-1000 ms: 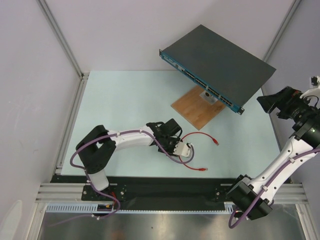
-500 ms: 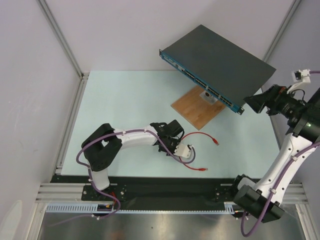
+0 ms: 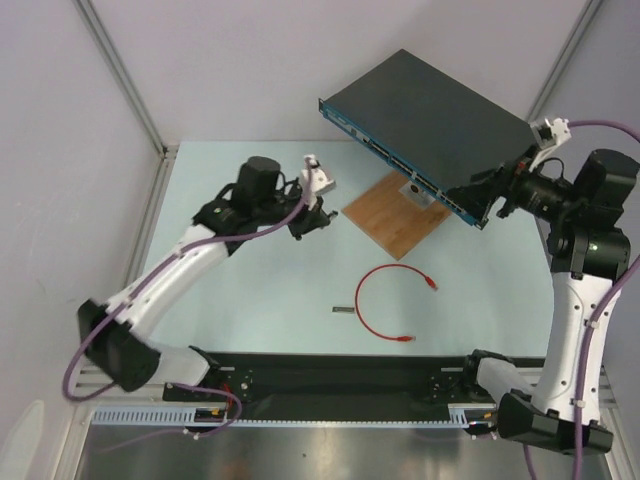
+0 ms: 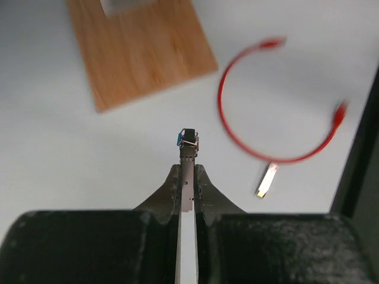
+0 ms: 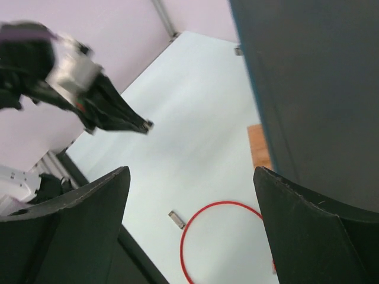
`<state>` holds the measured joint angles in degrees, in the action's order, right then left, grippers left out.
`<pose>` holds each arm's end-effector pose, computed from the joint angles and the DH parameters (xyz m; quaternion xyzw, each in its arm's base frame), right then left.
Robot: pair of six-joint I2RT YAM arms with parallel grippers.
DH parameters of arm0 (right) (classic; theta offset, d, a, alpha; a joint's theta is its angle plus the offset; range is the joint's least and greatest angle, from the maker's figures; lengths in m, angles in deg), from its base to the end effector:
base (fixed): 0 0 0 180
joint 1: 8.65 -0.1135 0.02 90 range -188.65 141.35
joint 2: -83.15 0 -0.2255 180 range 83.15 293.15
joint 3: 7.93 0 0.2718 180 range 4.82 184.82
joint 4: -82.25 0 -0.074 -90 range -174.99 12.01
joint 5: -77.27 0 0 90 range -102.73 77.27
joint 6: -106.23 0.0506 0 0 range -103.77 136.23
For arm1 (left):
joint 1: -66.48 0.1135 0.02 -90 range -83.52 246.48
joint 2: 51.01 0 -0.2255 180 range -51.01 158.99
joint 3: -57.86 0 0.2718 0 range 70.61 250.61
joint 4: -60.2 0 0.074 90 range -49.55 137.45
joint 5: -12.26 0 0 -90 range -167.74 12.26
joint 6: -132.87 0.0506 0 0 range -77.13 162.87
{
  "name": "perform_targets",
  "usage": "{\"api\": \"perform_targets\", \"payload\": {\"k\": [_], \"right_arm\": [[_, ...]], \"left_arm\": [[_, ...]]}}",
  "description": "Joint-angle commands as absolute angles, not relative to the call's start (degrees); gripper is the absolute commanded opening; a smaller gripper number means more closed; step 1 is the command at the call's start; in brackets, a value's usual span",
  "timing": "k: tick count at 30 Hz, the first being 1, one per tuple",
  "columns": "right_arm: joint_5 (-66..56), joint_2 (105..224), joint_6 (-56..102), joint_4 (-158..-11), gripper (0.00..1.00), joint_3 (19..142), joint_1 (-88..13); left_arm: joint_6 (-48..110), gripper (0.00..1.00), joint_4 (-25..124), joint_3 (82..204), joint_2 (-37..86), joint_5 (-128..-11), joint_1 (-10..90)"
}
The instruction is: Insert the plug into the switch port
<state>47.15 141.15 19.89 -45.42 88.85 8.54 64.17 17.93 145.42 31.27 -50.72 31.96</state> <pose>0.2126 -0.0200 0.4517 -0.1805 0.7254 0.3262 0.5786 0.2799 -0.2204 0.2903 0.4994 0.7201 -0.2576 0.4070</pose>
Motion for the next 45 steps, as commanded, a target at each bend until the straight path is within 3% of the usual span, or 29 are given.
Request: {"api": "perform_targets", "payload": {"k": [1,9,11,17,22,30,36,44,45], "right_arm": [[43.80,143.00,18.96,-47.31,0.91,94.02,1.75],[29.65,145.29,15.53,-48.60,0.84,93.96,-20.05],[24.81,145.81,15.26,-52.19,0.84,92.20,-27.95],[22.25,146.87,18.59,-58.35,0.76,87.71,-36.22],[26.81,148.27,22.99,-65.56,0.74,84.54,-39.23],[31.65,151.79,29.32,-78.48,0.74,79.89,-39.94],[36.57,155.66,30.20,-79.71,0.74,80.50,-40.02],[38.42,157.95,31.87,-81.56,0.51,80.16,-41.43],[38.07,157.25,33.87,-84.35,0.42,79.01,-41.43]], "left_arm": [[47.57,0.00,25.89,146.82,21.79,-44.08,30.71],[27.16,0.00,35.83,140.42,9.12,-53.65,31.24],[21.27,0.00,46.77,135.51,5.09,-55.58,31.24],[6.42,0.00,57.19,129.33,1.37,-56.83,31.85],[-3.17,0.00,72.53,123.62,3.47,-52.53,33.26],[-6.52,0.00,76.97,124.58,9.10,-47.78,34.84],[-11.09,0.00,86.36,121.78,12.53,-45.32,34.84],[-9.95,0.00,89.11,116.49,9.89,-47.16,34.84],[-10.65,0.00,88.06,117.45,10.85,-46.55,34.76]]}}
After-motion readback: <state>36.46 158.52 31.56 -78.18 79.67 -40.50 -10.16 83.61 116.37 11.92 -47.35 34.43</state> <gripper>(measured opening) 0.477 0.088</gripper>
